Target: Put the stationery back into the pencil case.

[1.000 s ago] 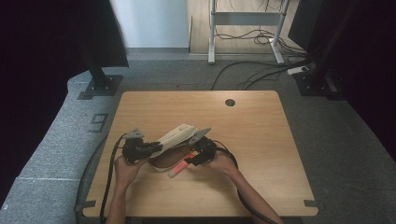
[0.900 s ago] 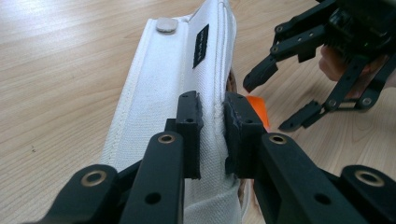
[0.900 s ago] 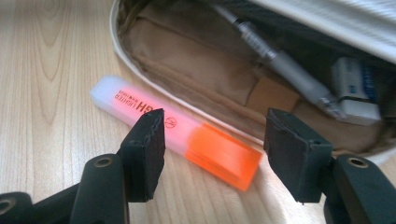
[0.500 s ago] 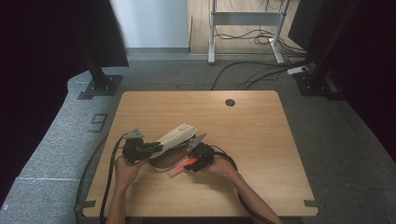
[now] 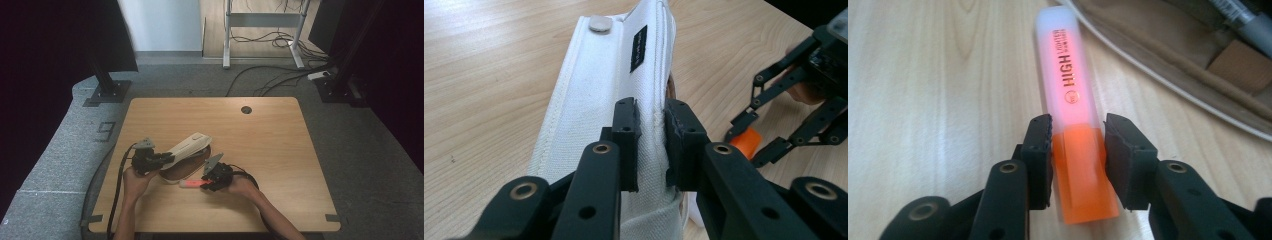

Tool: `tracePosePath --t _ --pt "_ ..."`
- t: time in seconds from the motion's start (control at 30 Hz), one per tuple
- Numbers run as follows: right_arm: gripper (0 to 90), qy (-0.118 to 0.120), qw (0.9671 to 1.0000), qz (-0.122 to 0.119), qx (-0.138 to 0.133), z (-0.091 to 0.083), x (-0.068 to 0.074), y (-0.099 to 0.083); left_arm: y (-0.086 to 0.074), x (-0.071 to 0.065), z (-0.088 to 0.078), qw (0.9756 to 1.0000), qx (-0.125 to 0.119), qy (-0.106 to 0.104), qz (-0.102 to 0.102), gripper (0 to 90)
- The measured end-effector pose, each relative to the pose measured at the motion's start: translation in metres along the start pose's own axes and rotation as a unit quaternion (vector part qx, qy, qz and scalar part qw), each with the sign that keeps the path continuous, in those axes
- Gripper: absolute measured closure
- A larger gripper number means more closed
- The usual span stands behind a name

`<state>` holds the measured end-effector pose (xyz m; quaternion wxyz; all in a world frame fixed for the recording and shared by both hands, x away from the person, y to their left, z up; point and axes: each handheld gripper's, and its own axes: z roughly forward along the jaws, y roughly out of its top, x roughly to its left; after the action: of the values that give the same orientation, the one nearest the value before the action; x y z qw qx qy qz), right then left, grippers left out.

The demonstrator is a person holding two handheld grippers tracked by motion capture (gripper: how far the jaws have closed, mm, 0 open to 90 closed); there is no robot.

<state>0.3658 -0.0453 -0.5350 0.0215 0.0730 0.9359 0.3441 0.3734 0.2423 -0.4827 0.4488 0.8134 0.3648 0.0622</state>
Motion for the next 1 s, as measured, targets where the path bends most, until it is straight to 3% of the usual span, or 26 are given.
tracePosePath --t 0.13,0.37,0.67,1.0 --pt "65.9 0.003 1.0000 -0.005 -0.001 -0.003 0.006 -0.003 0.000 0.000 0.000 1.0000 0.001 0.000 0.000 76.5" --pt "66.2 -0.001 0.9998 0.008 -0.020 -0.008 0.008 -0.012 0.000 0.000 0.000 1.0000 -0.001 0.003 0.000 76.8" --pt "66.2 -0.013 0.9981 0.021 -0.056 -0.031 0.007 -0.011 0.000 0.000 -0.001 1.0000 -0.004 0.004 -0.001 77.0" --pt "66.2 -0.044 0.9974 0.036 -0.046 -0.035 -0.009 0.002 0.002 -0.002 -0.001 1.0000 -0.006 0.006 0.000 77.1"
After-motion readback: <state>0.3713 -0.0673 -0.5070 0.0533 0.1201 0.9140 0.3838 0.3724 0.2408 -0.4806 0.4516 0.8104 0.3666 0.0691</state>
